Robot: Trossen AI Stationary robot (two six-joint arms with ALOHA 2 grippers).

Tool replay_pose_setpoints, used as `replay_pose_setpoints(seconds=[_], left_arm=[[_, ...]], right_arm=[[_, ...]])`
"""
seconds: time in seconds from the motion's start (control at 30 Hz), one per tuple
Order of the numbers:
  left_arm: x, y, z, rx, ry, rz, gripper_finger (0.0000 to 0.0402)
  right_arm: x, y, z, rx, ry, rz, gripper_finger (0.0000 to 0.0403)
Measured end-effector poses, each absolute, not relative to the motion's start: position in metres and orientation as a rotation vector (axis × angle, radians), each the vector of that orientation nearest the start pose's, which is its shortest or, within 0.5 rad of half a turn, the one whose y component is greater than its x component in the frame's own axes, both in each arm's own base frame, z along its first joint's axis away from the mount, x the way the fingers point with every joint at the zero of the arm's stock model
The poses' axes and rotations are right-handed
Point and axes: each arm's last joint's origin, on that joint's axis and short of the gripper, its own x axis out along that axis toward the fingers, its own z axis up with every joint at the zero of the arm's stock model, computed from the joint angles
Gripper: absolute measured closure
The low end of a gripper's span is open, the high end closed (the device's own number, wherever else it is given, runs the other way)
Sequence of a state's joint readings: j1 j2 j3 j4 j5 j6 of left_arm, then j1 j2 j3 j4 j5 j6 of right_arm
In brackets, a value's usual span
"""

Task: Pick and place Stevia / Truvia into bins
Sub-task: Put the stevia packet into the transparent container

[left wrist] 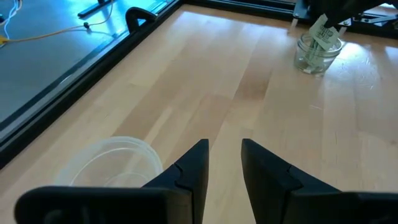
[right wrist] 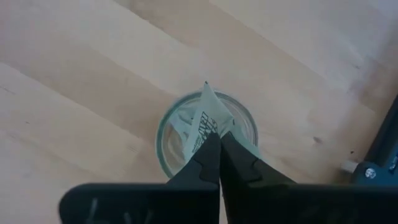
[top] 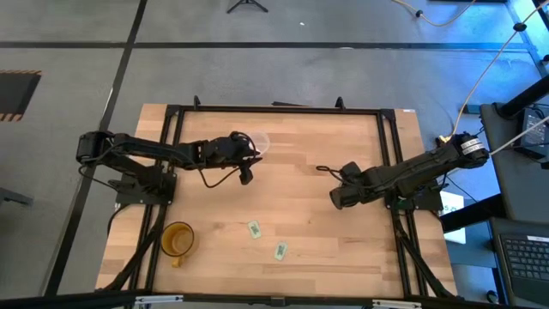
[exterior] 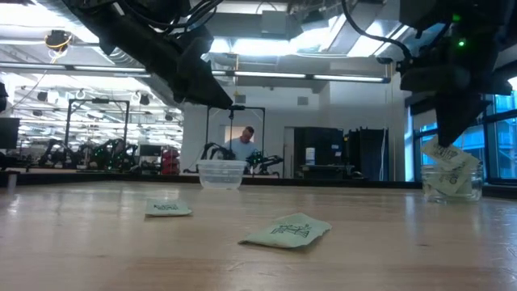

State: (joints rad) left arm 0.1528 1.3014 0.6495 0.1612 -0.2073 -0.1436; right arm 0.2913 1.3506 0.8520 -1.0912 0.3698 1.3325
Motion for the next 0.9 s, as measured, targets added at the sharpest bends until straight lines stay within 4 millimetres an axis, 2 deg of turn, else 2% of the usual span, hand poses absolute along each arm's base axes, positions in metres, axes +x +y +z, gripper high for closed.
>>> replay_pose_setpoints(seconds=[0.2,0.5,0.73,0.9], left_arm=[[0.262,0.046,0.212,-0.126,0.467,0.388,0.0311],[0.262,0.046,0.212,-0.126,0.467,0.388,0.0311],[0.262,0.046,0.212,-0.126,0.467,0.388,0.0311],[0.262,0.046,0.212,-0.125,0.467,0.388,0.0311]], right_arm=[[0.200,0.049,0.201,0.518,1.157,-0.945,0.0402],[0.198,0.048,0.179,0.550,1.123,-0.909,0.0401],[0.197,0.048,0.178,0.548,1.125,-0.911,0.0401],[0.197,0.048,0.178,0.553,1.123,-0.914,0.0376]])
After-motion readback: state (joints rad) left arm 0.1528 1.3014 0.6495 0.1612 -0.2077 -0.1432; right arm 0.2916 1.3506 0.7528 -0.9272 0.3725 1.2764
